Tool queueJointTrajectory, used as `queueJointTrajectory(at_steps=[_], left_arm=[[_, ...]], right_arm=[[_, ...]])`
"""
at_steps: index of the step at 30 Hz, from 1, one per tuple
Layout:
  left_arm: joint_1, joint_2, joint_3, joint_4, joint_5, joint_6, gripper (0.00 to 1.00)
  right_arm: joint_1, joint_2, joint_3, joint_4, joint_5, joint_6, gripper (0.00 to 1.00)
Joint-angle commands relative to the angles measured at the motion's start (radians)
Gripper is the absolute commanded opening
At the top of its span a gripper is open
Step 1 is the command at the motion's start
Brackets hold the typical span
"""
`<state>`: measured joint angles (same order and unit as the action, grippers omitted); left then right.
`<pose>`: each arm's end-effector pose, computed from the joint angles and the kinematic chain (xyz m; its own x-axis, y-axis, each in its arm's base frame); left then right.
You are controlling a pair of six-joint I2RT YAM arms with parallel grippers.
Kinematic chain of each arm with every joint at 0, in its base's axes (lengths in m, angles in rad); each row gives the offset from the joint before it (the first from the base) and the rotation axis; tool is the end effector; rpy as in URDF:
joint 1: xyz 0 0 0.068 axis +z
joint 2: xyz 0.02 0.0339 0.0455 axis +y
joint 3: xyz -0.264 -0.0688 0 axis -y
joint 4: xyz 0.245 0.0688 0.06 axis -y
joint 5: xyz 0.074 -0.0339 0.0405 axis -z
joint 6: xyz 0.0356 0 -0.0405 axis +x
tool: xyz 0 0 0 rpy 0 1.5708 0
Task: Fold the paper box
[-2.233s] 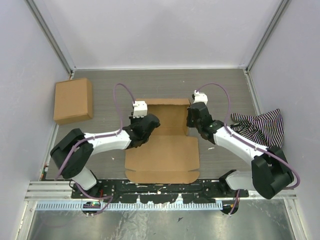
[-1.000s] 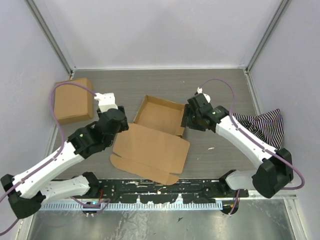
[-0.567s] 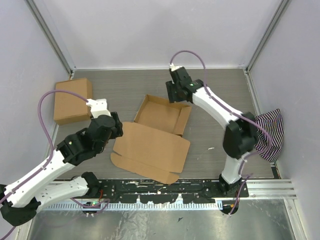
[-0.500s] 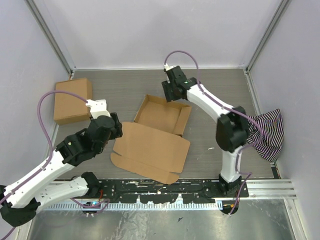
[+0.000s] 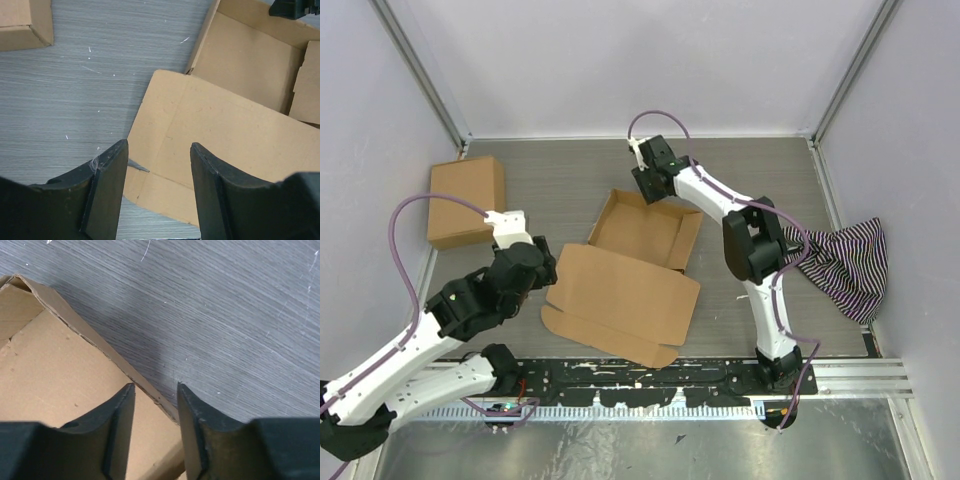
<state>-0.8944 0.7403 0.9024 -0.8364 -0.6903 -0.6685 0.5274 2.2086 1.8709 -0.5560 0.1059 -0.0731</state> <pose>0.1031 -0.0922 0.3270 -0.4864 -0.1575 -0.8594 -0.0147 0.9850 -0.1722 0.4312 0.2468 0.2158 -0.6393 -0.4564 -0.6188 -0.4912 0.8616 -0.1279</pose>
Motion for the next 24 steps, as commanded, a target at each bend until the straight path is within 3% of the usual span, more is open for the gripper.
queueJointTrajectory(at_steps=[1, 7, 15, 17, 20, 24], left_arm=[[0.003, 0.002, -0.029, 0.006, -0.006, -0.022, 0.59], [0.003, 0.043, -0.032, 0.037, 0.033, -0.028, 0.59], [0.003, 0.087, -0.019, 0.088, 0.096, -0.031, 0.58], [0.001, 0.106, -0.012, 0.088, 0.117, -0.035, 0.59], [0.003, 0.131, -0.012, 0.082, 0.15, -0.057, 0.59], [0.001, 0.146, -0.05, 0.09, 0.172, -0.092, 0.6]], right_arm=[[-0.023, 0.011, 0.005, 0.037, 0.011, 0.067, 0.38], [-0.09, -0.104, -0.199, 0.087, -0.014, 0.208, 0.2], [-0.112, -0.501, -0.662, 0.054, 0.034, 0.51, 0.13], [-0.08, -0.629, -0.819, 0.073, -0.04, 0.622, 0.16], [0.084, -0.818, -1.007, 0.12, -0.079, 0.768, 0.33], [0.356, -0.948, -1.074, 0.09, -0.011, 0.921, 0.45]])
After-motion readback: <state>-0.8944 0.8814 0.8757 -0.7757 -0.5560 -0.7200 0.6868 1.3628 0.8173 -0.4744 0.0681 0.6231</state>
